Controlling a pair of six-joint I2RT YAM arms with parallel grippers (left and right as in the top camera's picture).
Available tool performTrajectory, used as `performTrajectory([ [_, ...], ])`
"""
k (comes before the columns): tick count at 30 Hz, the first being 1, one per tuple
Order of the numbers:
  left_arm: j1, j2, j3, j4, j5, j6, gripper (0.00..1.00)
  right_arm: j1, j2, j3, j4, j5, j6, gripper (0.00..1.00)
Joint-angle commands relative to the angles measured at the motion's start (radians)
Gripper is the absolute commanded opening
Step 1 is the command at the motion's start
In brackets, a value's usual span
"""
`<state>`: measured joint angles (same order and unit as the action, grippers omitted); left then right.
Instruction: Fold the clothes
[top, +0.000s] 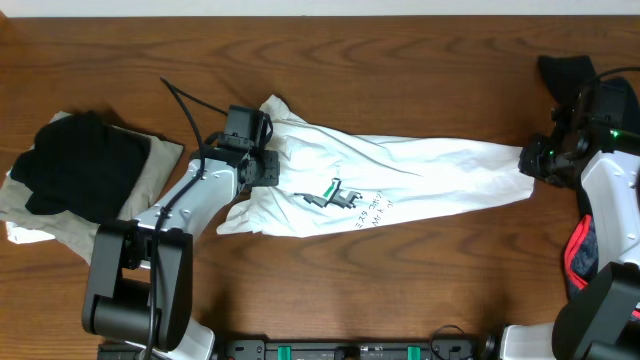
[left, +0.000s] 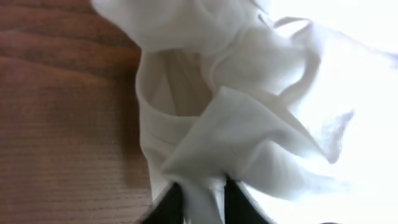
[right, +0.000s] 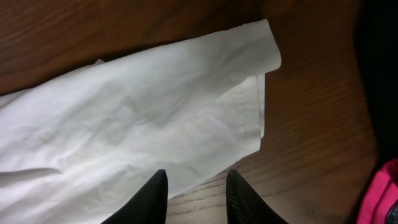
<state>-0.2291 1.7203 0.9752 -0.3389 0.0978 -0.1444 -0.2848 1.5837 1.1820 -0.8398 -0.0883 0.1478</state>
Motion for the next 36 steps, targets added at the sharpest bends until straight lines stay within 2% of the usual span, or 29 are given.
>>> performTrajectory([
  [1,0.005,-0.022,0.026,0.001,-0.005,0.0,0.06,0.003,-0.006,0.0,0.002,0.014,-0.015,0.3],
  [7,0.005,-0.054,0.031,-0.019,-0.005,0.001,0.06,0.003,-0.006,0.0,0.002,0.014,-0.015,0.3],
  [12,0.006,-0.219,0.087,-0.085,-0.013,0.02,0.06,0.0,-0.006,0.0,0.018,0.015,-0.015,0.3],
  [19,0.006,-0.44,0.121,-0.086,-0.175,0.019,0.06,-0.043,-0.006,0.0,0.019,0.078,0.006,0.31],
  [27,0.016,-0.456,0.121,-0.092,-0.189,0.019,0.05,-0.152,0.021,0.0,0.029,0.08,0.012,0.36],
  [30,0.026,-0.456,0.121,-0.093,-0.189,0.019,0.06,-0.175,0.071,0.0,0.042,0.009,-0.011,0.41],
  [36,0.026,-0.456,0.121,-0.102,-0.188,0.019,0.06,-0.161,0.22,0.0,0.115,-0.121,-0.053,0.41],
])
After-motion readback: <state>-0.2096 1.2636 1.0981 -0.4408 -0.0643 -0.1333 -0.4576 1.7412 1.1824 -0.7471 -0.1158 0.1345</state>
